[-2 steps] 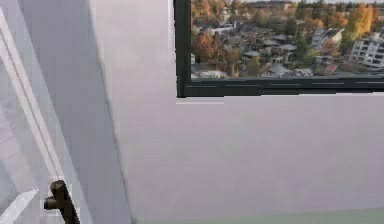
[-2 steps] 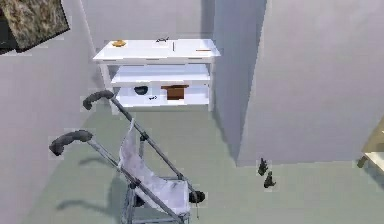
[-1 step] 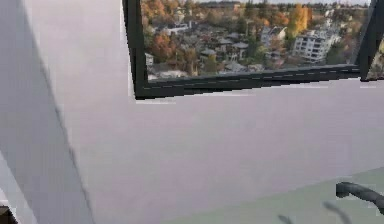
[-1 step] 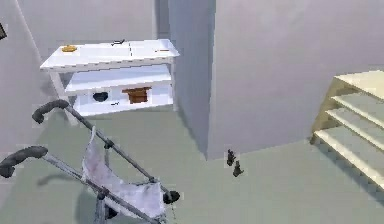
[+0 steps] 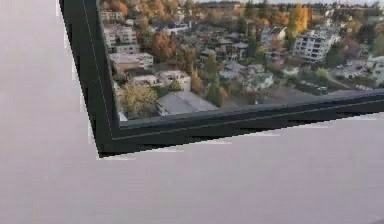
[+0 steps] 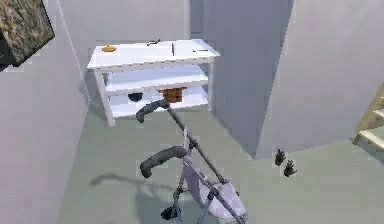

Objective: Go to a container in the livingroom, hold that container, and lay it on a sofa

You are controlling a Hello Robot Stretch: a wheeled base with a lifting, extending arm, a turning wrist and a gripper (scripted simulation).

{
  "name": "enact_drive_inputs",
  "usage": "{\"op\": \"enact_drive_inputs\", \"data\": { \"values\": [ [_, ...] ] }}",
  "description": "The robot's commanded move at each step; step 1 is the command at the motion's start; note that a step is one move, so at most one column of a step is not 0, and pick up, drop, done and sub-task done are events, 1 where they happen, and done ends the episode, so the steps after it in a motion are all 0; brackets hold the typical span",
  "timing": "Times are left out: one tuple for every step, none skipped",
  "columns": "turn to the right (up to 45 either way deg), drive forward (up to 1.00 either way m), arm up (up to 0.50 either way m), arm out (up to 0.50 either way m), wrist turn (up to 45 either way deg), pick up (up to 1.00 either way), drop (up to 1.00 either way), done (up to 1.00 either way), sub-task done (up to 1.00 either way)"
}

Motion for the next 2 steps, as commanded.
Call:
{"op": "enact_drive_inputs", "data": {
  "values": [
    [45.0, 0.0, 0.0, 0.0, 0.0, 0.0, 0.0, 0.0, 0.0],
    [0.0, 0.4, 0.0, 0.0, 0.0, 0.0, 0.0, 0.0, 0.0]
  ]
}}
